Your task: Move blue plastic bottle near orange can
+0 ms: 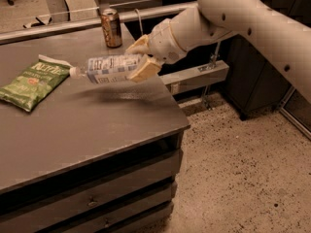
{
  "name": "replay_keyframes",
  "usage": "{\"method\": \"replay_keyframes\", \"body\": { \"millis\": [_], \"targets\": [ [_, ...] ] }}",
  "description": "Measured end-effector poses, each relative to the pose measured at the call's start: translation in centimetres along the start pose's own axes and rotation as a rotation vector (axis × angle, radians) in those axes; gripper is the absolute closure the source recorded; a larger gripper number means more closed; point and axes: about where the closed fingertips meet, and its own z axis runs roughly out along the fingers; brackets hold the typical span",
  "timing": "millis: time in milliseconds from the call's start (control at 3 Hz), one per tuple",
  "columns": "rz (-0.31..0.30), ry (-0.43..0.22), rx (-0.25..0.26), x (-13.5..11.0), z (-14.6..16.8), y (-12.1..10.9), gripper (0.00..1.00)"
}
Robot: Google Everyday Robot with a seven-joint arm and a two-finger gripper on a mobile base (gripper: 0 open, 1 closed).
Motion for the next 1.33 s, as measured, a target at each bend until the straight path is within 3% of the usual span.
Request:
{"method": "replay_keyframes", "body": {
  "millis": [667,1000,1333],
  "targets": [
    [-0.072,0.009,0.143,4.4,1.3,-5.0,1.00],
    [-0.091,-0.012,0.178,6.3,2.2,-8.2,1.00],
    [-0.107,-0.022,0.175,7.2,3.3,-10.9,1.00]
  ]
}}
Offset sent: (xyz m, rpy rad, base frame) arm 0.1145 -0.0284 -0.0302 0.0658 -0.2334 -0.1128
